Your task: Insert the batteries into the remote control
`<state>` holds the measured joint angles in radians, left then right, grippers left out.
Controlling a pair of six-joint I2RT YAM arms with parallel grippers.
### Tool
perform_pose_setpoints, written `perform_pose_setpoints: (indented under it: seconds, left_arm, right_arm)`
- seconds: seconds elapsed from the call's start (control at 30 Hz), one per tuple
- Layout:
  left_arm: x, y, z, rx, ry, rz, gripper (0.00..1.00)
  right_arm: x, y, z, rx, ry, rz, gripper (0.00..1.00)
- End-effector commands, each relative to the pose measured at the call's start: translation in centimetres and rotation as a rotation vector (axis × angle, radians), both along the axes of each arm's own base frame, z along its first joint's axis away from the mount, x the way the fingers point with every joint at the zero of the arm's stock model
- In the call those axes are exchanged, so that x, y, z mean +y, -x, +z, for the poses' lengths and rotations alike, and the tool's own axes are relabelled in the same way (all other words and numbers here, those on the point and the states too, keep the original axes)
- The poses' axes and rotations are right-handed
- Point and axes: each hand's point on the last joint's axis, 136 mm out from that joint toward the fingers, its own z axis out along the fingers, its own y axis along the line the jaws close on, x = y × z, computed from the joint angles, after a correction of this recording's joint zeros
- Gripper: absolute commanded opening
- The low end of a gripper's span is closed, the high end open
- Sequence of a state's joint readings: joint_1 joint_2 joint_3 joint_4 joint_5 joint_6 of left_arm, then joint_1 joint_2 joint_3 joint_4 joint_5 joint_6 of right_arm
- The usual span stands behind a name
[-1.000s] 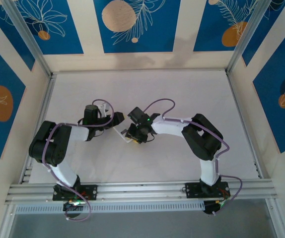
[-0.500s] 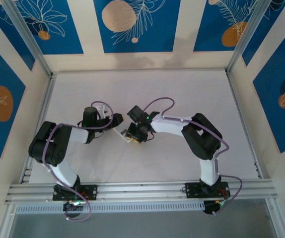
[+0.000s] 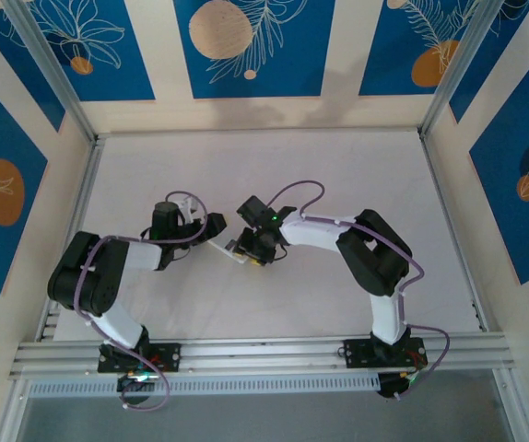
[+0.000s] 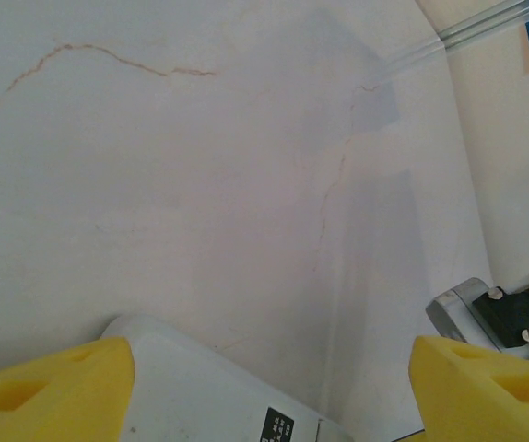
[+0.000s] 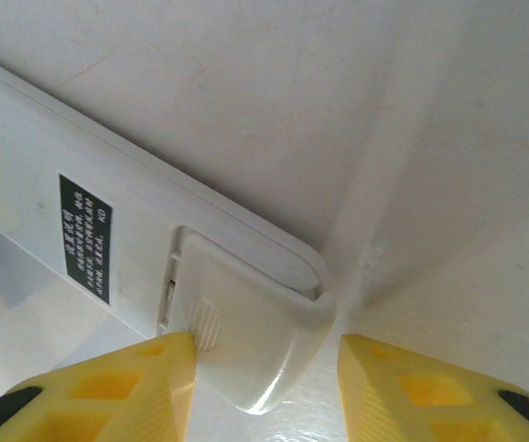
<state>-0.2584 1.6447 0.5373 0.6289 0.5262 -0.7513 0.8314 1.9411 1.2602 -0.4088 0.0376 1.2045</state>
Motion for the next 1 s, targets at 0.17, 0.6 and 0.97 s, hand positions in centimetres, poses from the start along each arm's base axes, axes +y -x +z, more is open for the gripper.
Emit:
perform_pose_setpoints:
  seconds: [0.17,0.6,0.97]
  left_arm:
    - [0.2,1.3,-1.4,0.062,-0.022,-0.002,0.78]
    - [0.0,1.3,-1.2,0.057,-0.012,-0.01,0.79]
    - [0.0,1.3,-1.1,0.053,-0.005,-0.013,0.79]
  right_arm:
    - [-1.9,0.5,1.2,-0.034,0.065,0.01,0.45]
    - [-0.5,0.2,0.9,-0.027,0.031,0.027,0.37]
    - [-0.2,0.1,0.2,-0.009,0.033,0.03,0.36]
